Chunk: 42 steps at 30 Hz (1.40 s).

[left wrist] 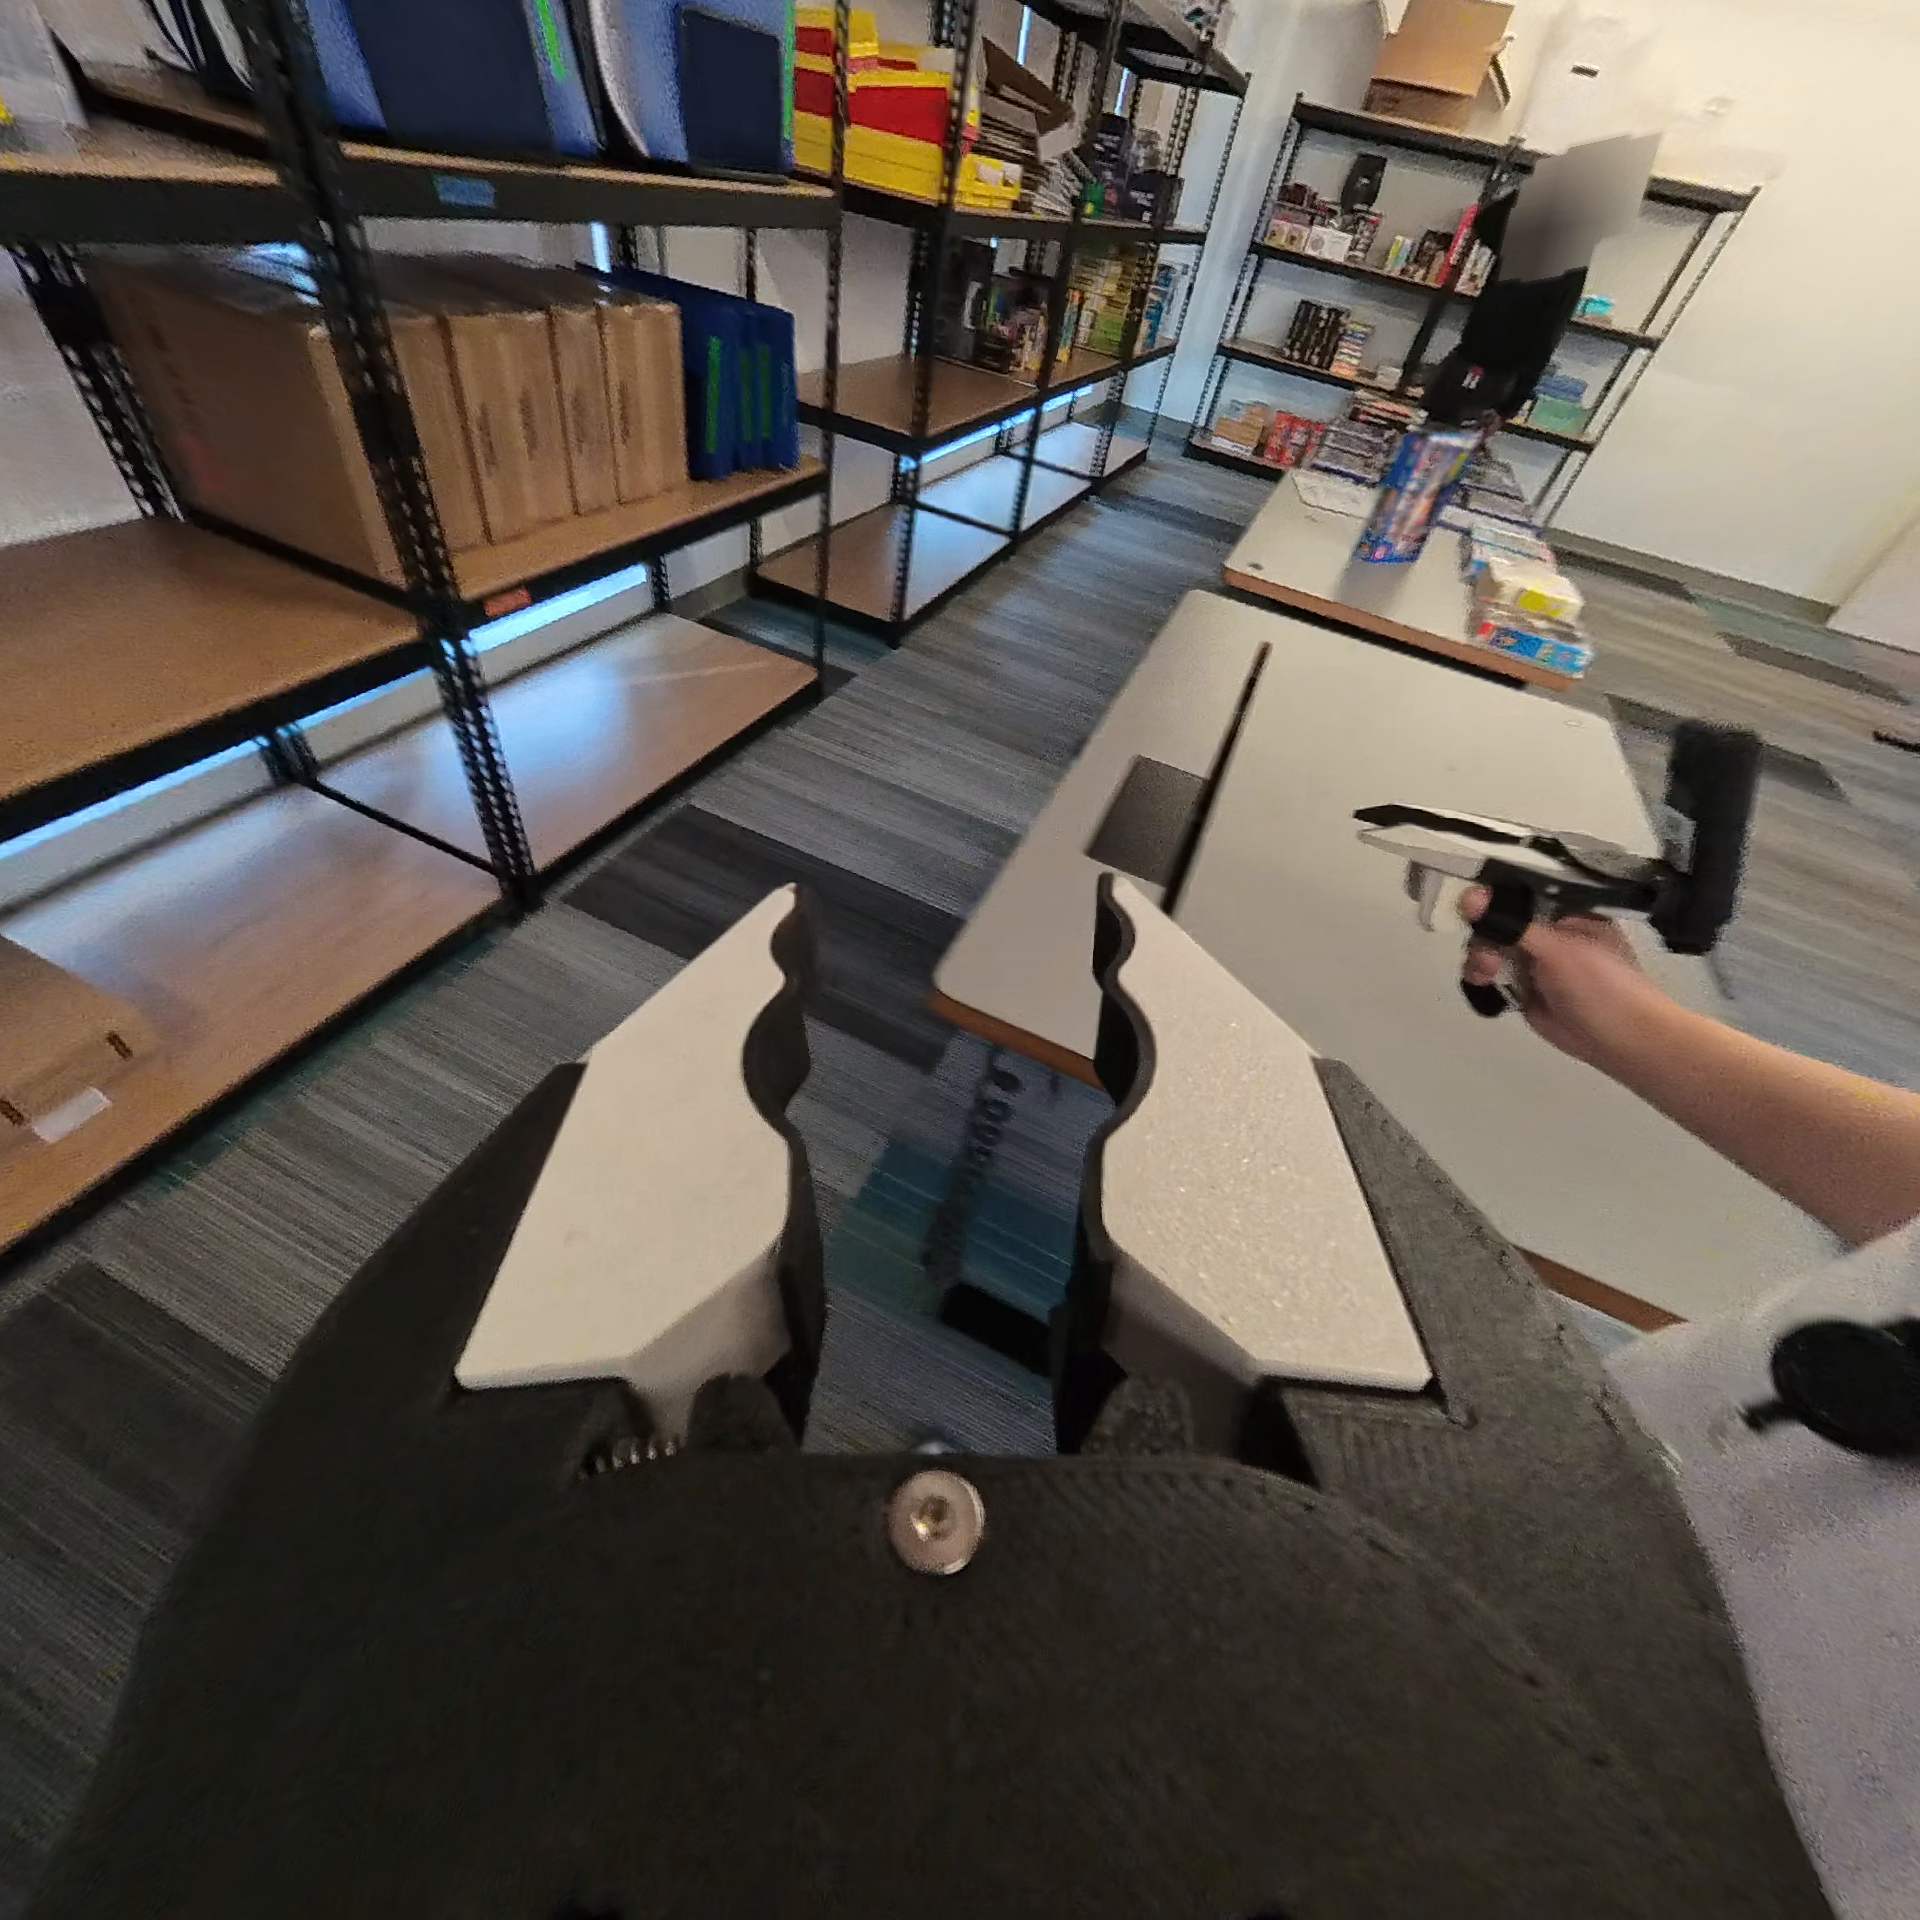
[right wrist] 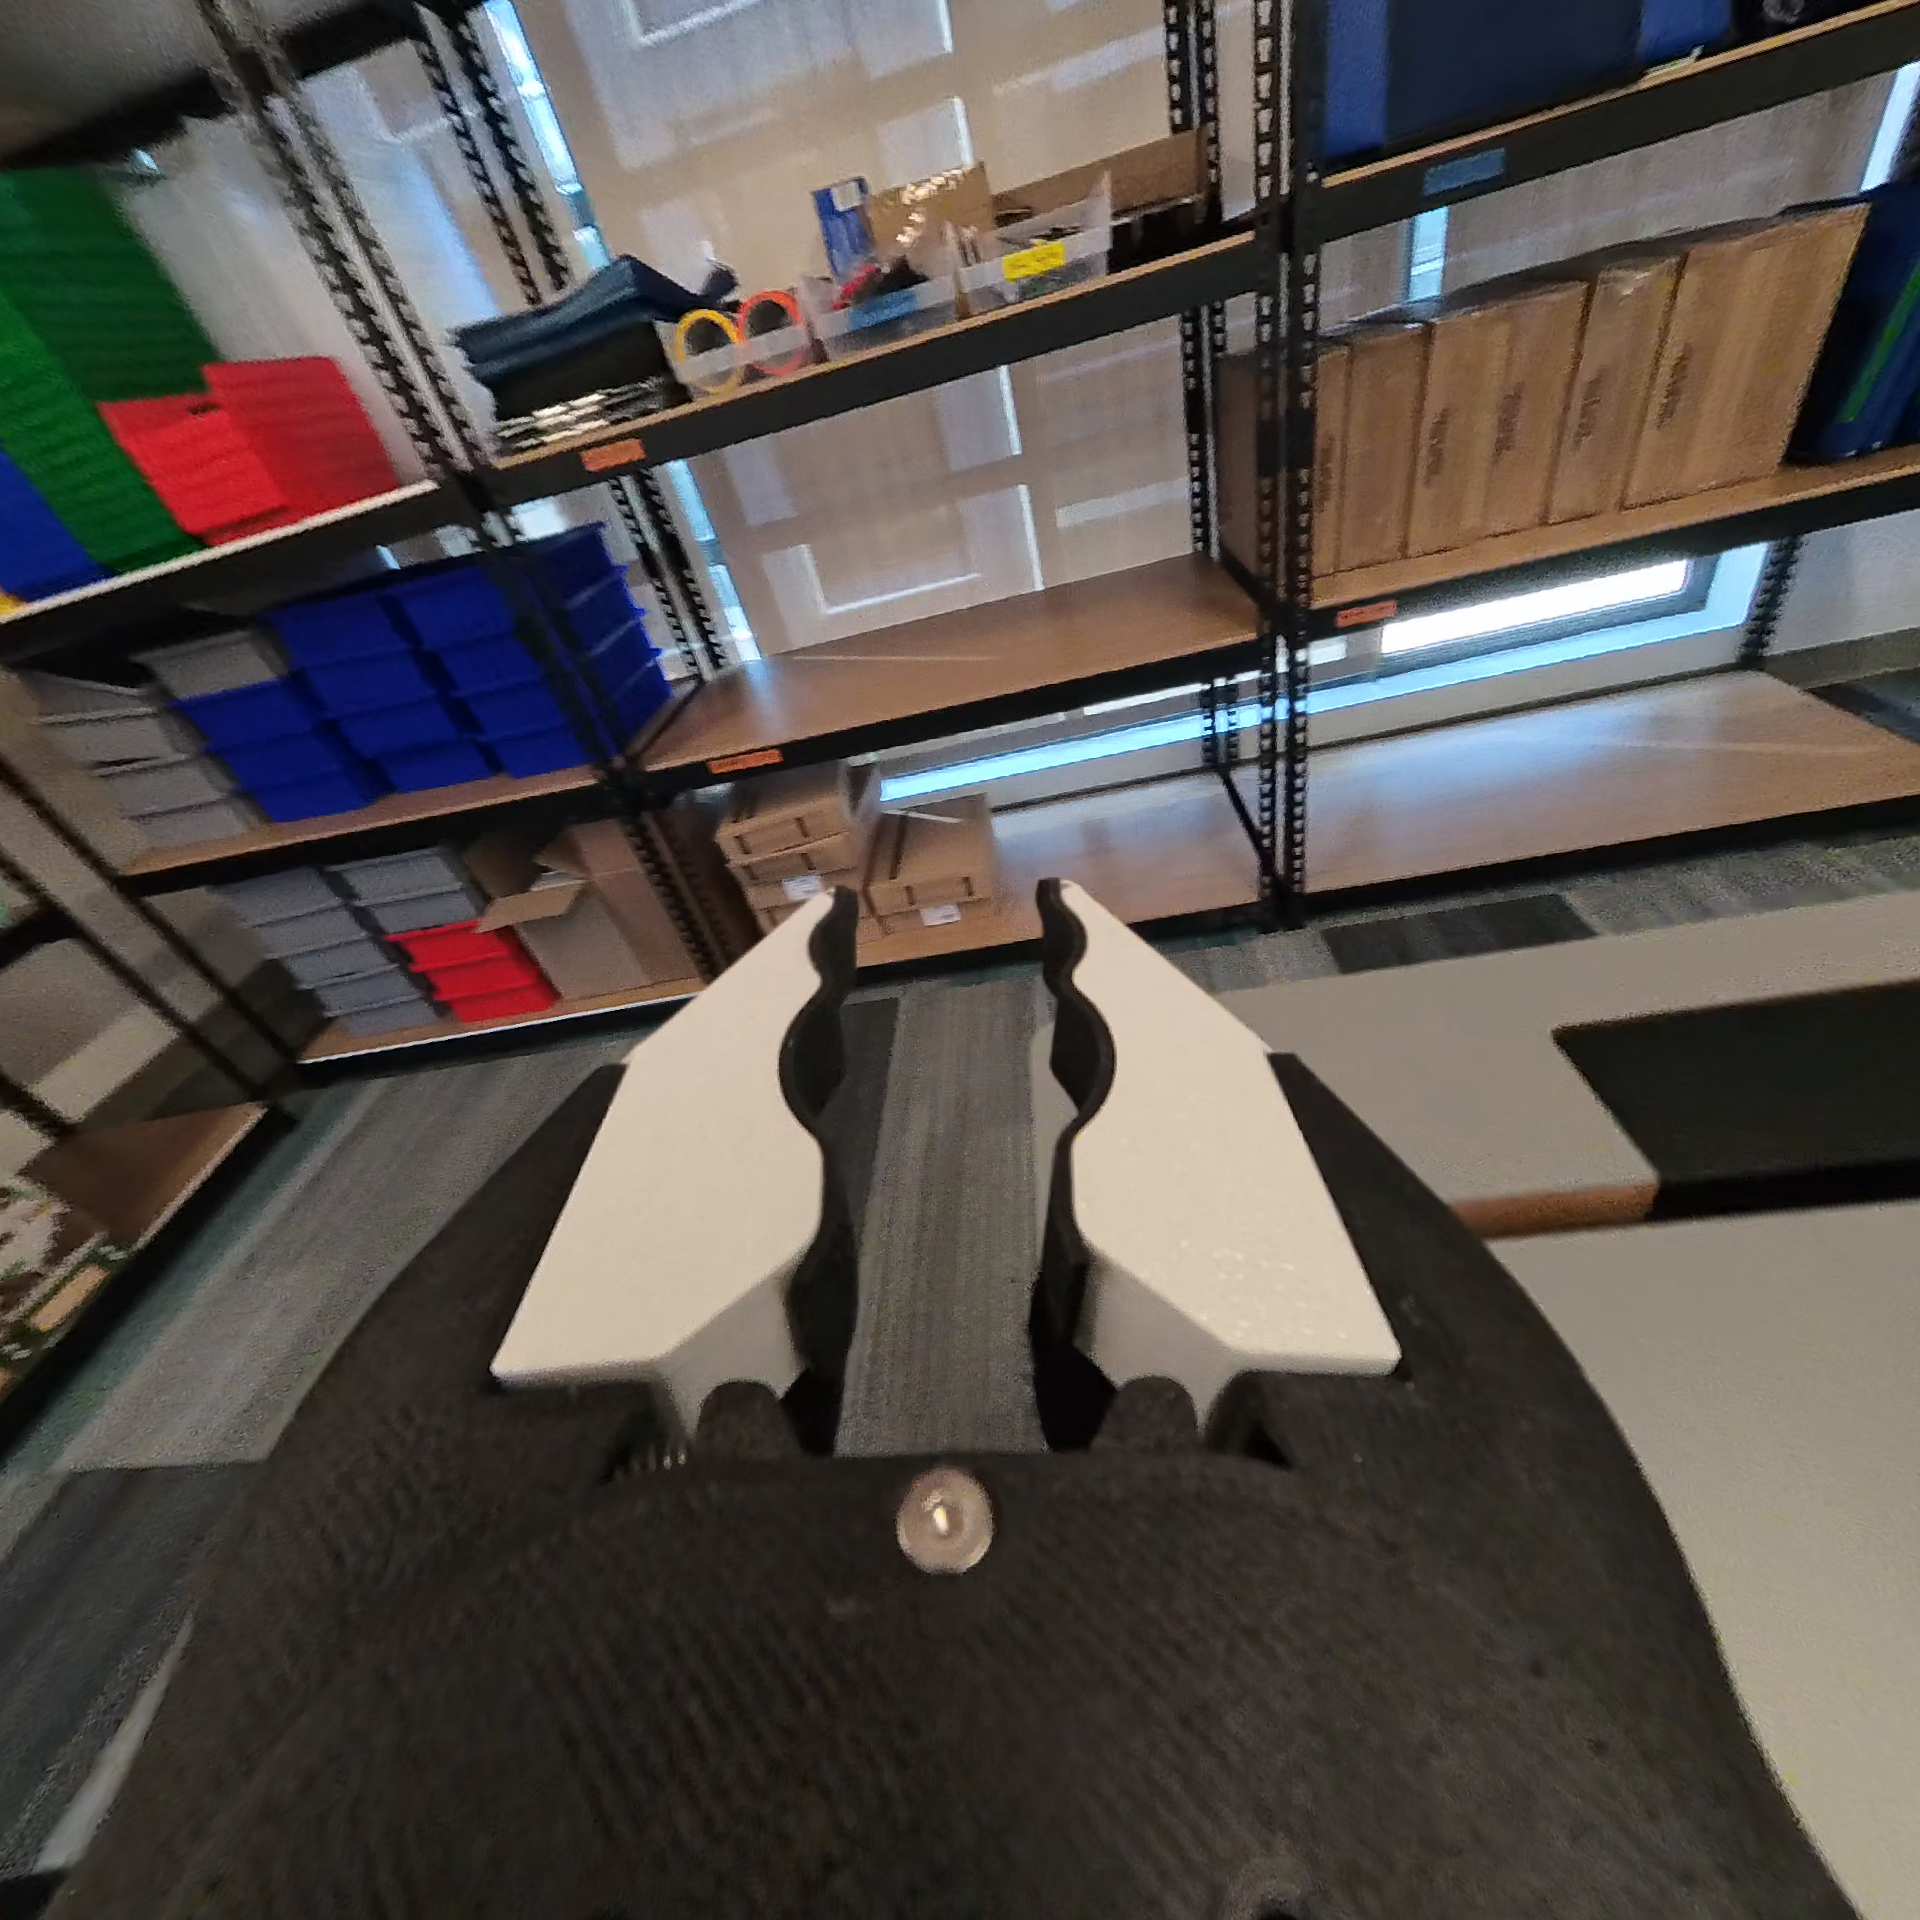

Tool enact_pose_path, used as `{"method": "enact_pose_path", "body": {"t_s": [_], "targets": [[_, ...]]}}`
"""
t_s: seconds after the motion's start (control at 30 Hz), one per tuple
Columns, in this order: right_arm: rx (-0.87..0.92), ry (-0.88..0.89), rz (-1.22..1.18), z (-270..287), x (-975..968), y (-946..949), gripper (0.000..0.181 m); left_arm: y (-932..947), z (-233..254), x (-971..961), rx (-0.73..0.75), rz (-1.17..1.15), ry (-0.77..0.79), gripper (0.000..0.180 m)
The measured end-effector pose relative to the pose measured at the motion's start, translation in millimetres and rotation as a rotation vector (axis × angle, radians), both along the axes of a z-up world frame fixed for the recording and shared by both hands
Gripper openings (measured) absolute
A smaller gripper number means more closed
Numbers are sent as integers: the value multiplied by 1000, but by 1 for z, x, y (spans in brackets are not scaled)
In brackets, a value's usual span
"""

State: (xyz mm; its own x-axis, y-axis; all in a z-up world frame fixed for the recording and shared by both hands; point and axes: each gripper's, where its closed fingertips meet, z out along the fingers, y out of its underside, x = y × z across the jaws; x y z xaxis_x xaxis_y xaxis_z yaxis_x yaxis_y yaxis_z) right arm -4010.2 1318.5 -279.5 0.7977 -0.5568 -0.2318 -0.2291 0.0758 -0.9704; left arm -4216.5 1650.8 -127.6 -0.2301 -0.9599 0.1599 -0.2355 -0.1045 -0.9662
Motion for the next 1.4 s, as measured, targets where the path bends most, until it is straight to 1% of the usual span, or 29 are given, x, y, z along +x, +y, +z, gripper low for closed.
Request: {"method": "enact_pose_path", "body": {"t_s": [0.1, 0.17, 0.2, 0.23, 0.27, 0.33, 0.43, 0.53, 0.6, 0.7, 0.83, 0.93, 1.0, 1.1, 1.17, 1.3, 1.4], "targets": [[-50, -36, -28, -6, 67, 42, 34, 67, -6, 71, 3, 46, -55, 53], [-62, -62, -24, -11, 121, 83, 31, 109, -18, 111, -44, 94, -91, 51], [-70, -40, -12, -11, 150, 107, 31, 129, -28, 129, -89, 124, -83, 52], [-65, -22, 28, -4, 173, 137, 32, 146, -36, 146, -136, 128, -65, 52], [-54, -41, 70, 10, 195, 167, 31, 161, -41, 161, -161, 123, -52, 51], [-74, -121, 112, 39, 236, 227, 31, 198, -48, 186, -154, 157, -30, 51], [-134, -194, 241, 70, 276, 321, 31, 258, -42, 213, -173, 241, -75, 50], [-172, -244, 333, 79, 312, 402, 31, 319, -53, 238, -197, 296, -89, 50], [-166, -247, 346, 76, 336, 447, 32, 361, -69, 257, -189, 320, -65, 50], [-133, -208, 302, 62, 370, 501, 31, 424, -82, 289, -160, 309, -32, 49], [-124, -97, 239, 31, 407, 565, 31, 514, -72, 338, -91, 310, -33, 49], [-168, -99, 249, 27, 434, 612, 30, 574, -57, 383, -80, 308, -55, 49], [-217, -121, 246, 33, 457, 641, 31, 604, -45, 412, -73, 298, -67, 50], [-239, -177, 248, 49, 494, 688, 31, 655, -38, 446, 20, 360, -83, 50], [-248, -201, 280, 54, 517, 727, 31, 684, -37, 464, 52, 408, -91, 50], [-260, -250, 425, 70, 550, 826, 32, 729, -30, 491, 12, 502, -117, 51], [-253, -326, 569, 98, 553, 911, 33, 756, -28, 502, 39, 556, -103, 51]]}}
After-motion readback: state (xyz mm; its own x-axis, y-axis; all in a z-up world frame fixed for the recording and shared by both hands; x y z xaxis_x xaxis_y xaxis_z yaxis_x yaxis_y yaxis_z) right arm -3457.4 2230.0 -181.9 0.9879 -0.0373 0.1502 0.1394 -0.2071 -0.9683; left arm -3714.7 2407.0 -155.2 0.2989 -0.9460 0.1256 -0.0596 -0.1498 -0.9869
